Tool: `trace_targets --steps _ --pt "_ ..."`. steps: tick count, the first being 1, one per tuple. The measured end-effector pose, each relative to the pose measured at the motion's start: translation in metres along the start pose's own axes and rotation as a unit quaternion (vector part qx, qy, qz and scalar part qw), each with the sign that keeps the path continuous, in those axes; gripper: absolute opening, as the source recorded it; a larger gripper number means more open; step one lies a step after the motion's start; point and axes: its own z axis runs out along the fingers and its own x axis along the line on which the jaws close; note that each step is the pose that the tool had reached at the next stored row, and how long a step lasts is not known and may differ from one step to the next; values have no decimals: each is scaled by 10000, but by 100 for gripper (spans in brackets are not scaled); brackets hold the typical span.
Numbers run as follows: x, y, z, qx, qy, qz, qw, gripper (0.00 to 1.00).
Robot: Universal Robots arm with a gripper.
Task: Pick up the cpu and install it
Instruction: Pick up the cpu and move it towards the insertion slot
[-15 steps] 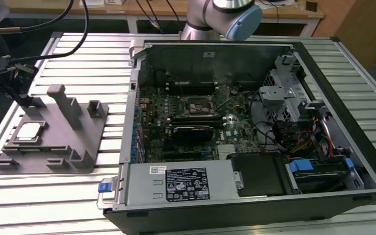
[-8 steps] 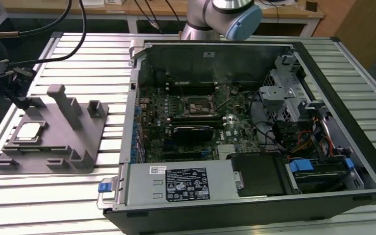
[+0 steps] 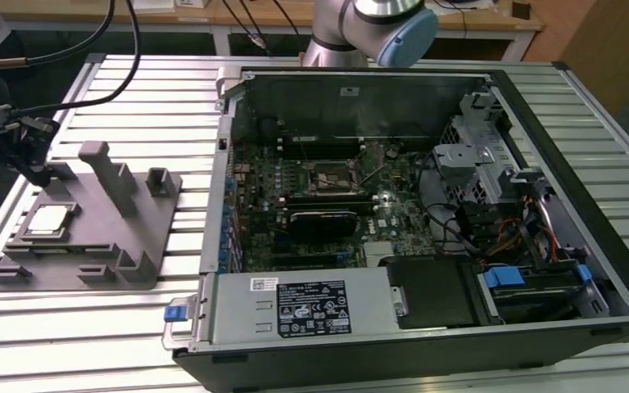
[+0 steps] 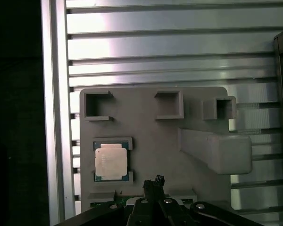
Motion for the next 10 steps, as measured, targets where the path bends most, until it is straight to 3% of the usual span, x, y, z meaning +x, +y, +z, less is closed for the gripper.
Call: trace_targets --steps 5,10 --pt "40 -6 41 -23 -69 -3 10000 11" --pt "70 -11 87 -37 -104 -4 9999 11"
